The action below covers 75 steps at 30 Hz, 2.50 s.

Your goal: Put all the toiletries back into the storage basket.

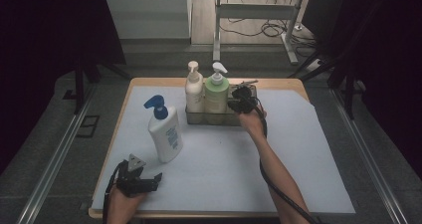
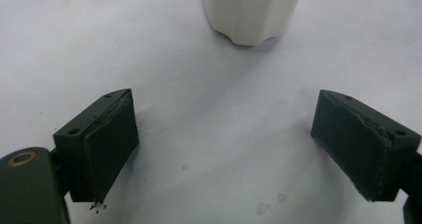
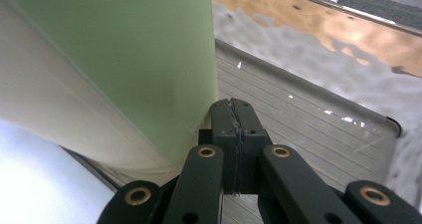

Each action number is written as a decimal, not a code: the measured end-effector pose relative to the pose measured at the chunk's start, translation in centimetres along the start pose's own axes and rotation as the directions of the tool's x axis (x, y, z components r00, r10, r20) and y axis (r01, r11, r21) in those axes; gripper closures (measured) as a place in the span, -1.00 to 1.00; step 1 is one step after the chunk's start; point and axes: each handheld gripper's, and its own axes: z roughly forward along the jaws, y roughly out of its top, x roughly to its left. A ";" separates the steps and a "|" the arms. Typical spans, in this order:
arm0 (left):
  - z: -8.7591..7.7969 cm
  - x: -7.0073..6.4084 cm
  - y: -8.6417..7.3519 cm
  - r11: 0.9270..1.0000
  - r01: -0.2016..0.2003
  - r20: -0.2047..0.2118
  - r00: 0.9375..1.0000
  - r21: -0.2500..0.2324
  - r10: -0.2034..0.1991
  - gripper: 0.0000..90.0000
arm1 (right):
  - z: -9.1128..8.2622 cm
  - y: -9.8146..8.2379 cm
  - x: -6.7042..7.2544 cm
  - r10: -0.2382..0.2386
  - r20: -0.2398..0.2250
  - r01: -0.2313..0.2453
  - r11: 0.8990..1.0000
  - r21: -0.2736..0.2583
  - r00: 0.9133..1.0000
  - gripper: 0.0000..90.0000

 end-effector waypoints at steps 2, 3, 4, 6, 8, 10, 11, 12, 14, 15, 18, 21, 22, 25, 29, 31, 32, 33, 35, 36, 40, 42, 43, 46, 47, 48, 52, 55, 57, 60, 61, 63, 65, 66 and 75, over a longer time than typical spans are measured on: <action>0.0 0.0 0.0 1.000 -0.001 0.000 1.000 0.001 0.001 -0.76 | 0.1 0.0 0.2 -0.002 -0.006 0.002 1.000 -0.001 1.000 1.00; 0.0 0.0 0.0 1.000 0.000 0.000 1.000 0.000 0.000 -0.76 | 0.1 0.1 0.4 0.000 -0.012 0.000 1.000 -0.002 1.000 1.00; 0.0 0.0 0.0 1.000 0.000 0.000 1.000 0.000 0.000 -0.76 | 0.2 0.1 0.5 -0.005 -0.011 0.005 1.000 0.000 1.000 1.00; 0.0 0.0 0.0 1.000 0.000 0.000 1.000 0.000 0.000 -0.76 | 0.2 0.2 0.7 -0.006 0.000 0.006 1.000 -0.002 1.000 1.00; 0.0 0.0 0.0 1.000 0.000 0.000 1.000 0.000 0.000 -0.76 | 0.2 0.1 0.6 0.000 -0.006 0.000 1.000 -0.003 1.000 1.00; 0.0 0.0 0.0 1.000 0.000 0.000 1.000 0.001 0.000 -0.76 | 0.2 0.1 0.6 0.011 -0.010 -0.011 1.000 -0.006 1.000 1.00; 0.0 0.0 0.0 1.000 0.000 0.001 1.000 0.001 0.000 -0.76 | 0.2 0.1 0.7 0.015 -0.010 -0.015 1.000 -0.007 1.000 1.00; 0.0 0.0 0.0 1.000 0.000 0.001 1.000 0.001 0.000 -0.76 | 0.2 0.1 0.7 0.016 -0.008 -0.016 1.000 -0.006 1.000 1.00; 0.0 0.0 0.0 1.000 0.000 0.001 1.000 0.001 0.000 -0.76 | 0.2 0.2 0.8 0.014 -0.004 -0.014 1.000 -0.005 1.000 1.00; 0.0 0.0 0.0 1.000 0.000 0.001 1.000 0.001 0.000 -0.76 | 0.2 0.2 0.8 0.013 -0.002 -0.013 1.000 -0.003 1.000 1.00; 0.0 0.0 0.0 1.000 0.000 0.001 1.000 0.002 0.000 -0.76 | 0.0 0.2 0.8 0.008 -0.004 -0.008 1.000 0.000 1.000 1.00; 0.0 0.0 0.0 1.000 0.000 0.001 1.000 0.002 0.000 -0.76 | 0.0 0.1 0.8 0.005 -0.008 -0.005 1.000 0.001 1.000 1.00; 0.0 0.0 0.0 1.000 0.000 0.001 1.000 0.002 0.000 -0.76 | 0.0 0.1 0.8 0.003 -0.006 -0.003 1.000 0.001 1.000 1.00; 0.0 0.0 0.0 1.000 0.000 0.001 1.000 0.001 0.000 -0.76 | -0.1 0.1 0.8 -0.006 0.008 0.006 1.000 0.003 1.000 0.89; 0.0 0.0 0.0 1.000 0.000 0.002 1.000 0.001 0.000 -0.76 | -0.4 0.3 0.4 -0.007 0.006 0.007 1.000 0.005 1.000 0.75; 0.0 0.0 0.0 1.000 0.000 0.001 1.000 0.001 0.000 -0.76 | -0.6 0.4 0.4 -0.015 0.008 0.015 1.000 0.003 1.000 0.71; 0.0 0.0 0.0 1.000 0.000 0.000 1.000 0.001 0.000 -0.76 | -0.7 0.5 0.5 -0.023 0.012 0.022 1.000 0.005 1.000 0.68; 0.0 0.0 0.0 1.000 0.000 0.000 1.000 0.001 0.000 -0.76 | -0.8 0.5 0.5 -0.031 0.019 0.031 1.000 0.006 0.999 0.65; 0.0 0.0 0.0 1.000 0.000 0.000 1.000 0.001 0.000 -0.76 | -1.1 0.5 0.5 -0.036 0.021 0.036 0.999 0.004 0.999 0.58; 0.0 0.0 0.0 1.000 0.000 0.001 1.000 0.001 0.000 -0.76 | -1.3 0.4 0.5 -0.039 0.022 0.039 0.999 0.002 0.999 0.54; 0.0 0.0 0.0 1.000 0.000 0.001 1.000 0.001 0.000 -0.76 | -1.9 0.3 0.5 -0.046 0.021 0.046 0.999 -0.006 0.999 0.38; 0.0 0.0 0.0 1.000 0.000 0.000 1.000 0.001 0.000 -0.76 | -2.3 0.2 0.5 -0.046 0.017 0.046 0.999 -0.010 0.999 0.30; 0.0 0.0 0.0 1.000 0.000 0.000 1.000 0.001 0.000 -0.76 | -2.5 0.2 0.5 -0.045 0.013 0.045 0.999 -0.012 0.999 0.27; 0.0 0.0 0.0 1.000 0.000 0.000 1.000 0.001 0.000 -0.76 | -3.0 0.0 0.5 -0.058 0.004 0.058 0.998 -0.019 0.998 0.14; 0.0 0.0 0.0 1.000 -0.001 0.001 1.000 0.001 0.001 -0.76 | -3.2 0.0 0.6 -0.065 0.002 0.065 0.998 -0.023 0.998 0.09; 0.0 0.0 0.0 1.000 0.000 0.000 1.000 0.001 0.000 -0.76 | -3.4 -0.1 0.6 -0.069 -0.002 0.069 0.997 -0.026 0.998 0.04; 0.0 0.0 0.0 1.000 -0.001 -0.001 1.000 0.000 0.001 -0.76 | -4.1 -0.4 0.7 -0.076 -0.018 0.075 0.996 -0.038 0.997 -0.12; 0.0 0.0 0.0 1.000 0.000 -0.001 1.000 0.000 0.000 -0.76 | -4.5 -0.6 0.7 -0.088 -0.033 0.087 0.995 -0.039 0.996 -0.21; 0.0 0.0 0.0 1.000 0.000 -0.001 1.000 0.000 0.000 -0.76 | -4.8 -0.8 0.8 -0.091 -0.034 0.090 0.995 -0.039 0.995 -0.26; 0.0 0.0 0.0 1.000 0.001 0.000 1.000 0.000 -0.001 -0.76 | -5.2 -1.2 0.8 -0.104 -0.042 0.102 0.994 -0.041 0.994 -0.33; 0.0 0.0 0.0 1.000 0.000 0.000 1.000 0.000 0.000 -0.76 | -5.3 -1.3 0.9 -0.109 -0.044 0.107 0.993 -0.040 0.993 -0.35; 0.0 0.0 0.0 1.000 0.001 0.000 1.000 0.000 -0.001 -0.76 | -5.6 -1.6 0.9 -0.129 -0.053 0.126 0.991 -0.045 0.990 -0.41; 0.0 0.0 0.0 1.000 0.001 0.000 1.000 -0.001 -0.001 -0.76 | -5.9 -1.9 1.0 -0.139 -0.064 0.137 0.990 -0.045 0.988 -0.43; 0.0 0.0 0.0 1.000 0.001 0.000 1.000 0.000 -0.001 -0.76 | -6.0 -2.0 1.1 -0.144 -0.066 0.141 0.989 -0.046 0.987 -0.45; 0.0 0.0 0.0 1.000 0.000 0.000 1.000 -0.001 0.000 -0.76 | -7.7 -2.9 1.6 -0.174 -0.091 0.168 0.984 -0.063 0.981 -0.54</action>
